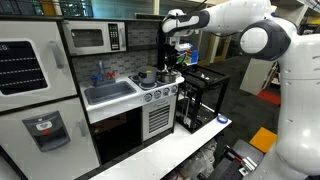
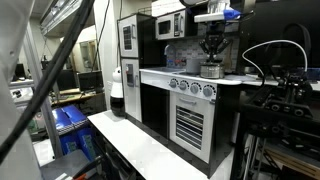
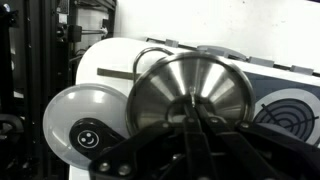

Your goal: Put the lid on the small pot

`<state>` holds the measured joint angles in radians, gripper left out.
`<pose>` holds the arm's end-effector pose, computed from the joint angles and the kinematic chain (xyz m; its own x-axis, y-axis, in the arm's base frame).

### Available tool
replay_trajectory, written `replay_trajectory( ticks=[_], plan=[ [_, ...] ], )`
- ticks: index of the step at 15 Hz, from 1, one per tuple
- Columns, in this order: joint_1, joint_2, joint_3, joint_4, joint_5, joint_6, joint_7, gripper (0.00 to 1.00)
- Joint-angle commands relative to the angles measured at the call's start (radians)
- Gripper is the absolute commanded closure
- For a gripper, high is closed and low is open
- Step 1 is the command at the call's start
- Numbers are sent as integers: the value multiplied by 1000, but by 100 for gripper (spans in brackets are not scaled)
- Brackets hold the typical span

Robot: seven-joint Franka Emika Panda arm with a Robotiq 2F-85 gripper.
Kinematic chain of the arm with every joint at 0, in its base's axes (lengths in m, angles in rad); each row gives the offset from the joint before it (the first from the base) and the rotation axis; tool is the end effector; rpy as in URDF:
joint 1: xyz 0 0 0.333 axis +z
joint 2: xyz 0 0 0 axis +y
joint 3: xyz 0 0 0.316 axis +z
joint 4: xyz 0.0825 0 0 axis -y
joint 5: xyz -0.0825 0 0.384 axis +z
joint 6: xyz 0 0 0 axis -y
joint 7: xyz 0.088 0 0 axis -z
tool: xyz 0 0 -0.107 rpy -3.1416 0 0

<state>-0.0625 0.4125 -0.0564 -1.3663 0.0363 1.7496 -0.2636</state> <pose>0.6761 -0.0709 0.4817 0.9896 0.1419 -0.0242 0.1414 -0.9898 -0.0199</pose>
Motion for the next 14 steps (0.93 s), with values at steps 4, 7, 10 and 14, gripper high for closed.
replay_trajectory(
  ticks=[4, 7, 10, 14],
  plan=[
    [-1, 32, 11, 26, -57, 20, 31, 99],
    [5, 29, 12, 15, -74, 62, 43, 99],
    [10, 23, 13, 2, -87, 104, 54, 99],
    [12, 16, 18, -13, -82, 135, 58, 99]
  ],
)
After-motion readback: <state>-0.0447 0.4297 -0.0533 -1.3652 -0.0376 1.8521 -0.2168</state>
